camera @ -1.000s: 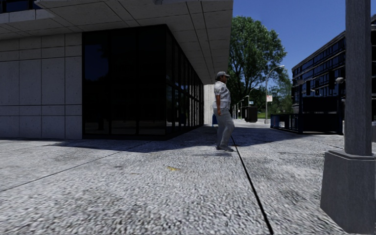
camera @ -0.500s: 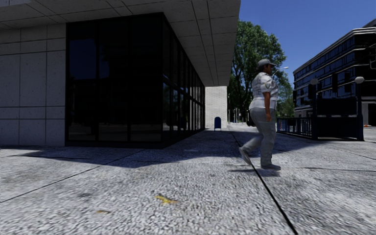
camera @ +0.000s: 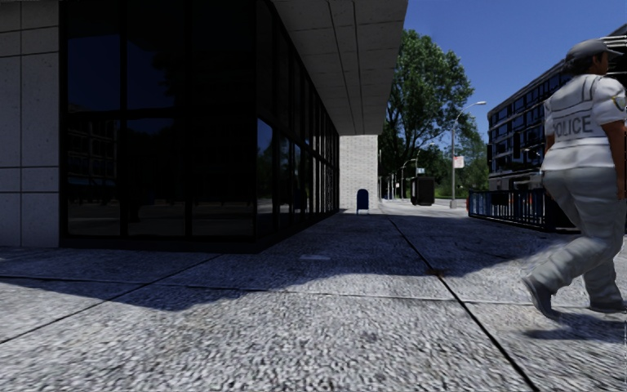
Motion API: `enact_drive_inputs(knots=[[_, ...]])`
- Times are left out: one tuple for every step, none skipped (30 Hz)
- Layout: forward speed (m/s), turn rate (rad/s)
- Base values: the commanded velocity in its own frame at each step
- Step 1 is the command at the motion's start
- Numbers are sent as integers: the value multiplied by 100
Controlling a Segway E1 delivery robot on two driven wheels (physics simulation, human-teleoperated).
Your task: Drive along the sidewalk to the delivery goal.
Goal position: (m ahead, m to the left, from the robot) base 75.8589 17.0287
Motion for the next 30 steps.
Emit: enact_drive_inputs(knots=[[200,0],[200,0],[200,0],[200,0],[200,0],[200,0],[200,0],[200,0],[200,-12],[200,-30],[200,-46],[200,-62],[200,-80],[200,-80],[200,-94],[200,-98],[200,-99],[200,-99],[200,-100],[200,-100],[200,-100],[200,-96],[200,-19],[200,-4],[200,-4],[200,0],[200,0],[200,0],[200,0],[200,0]])
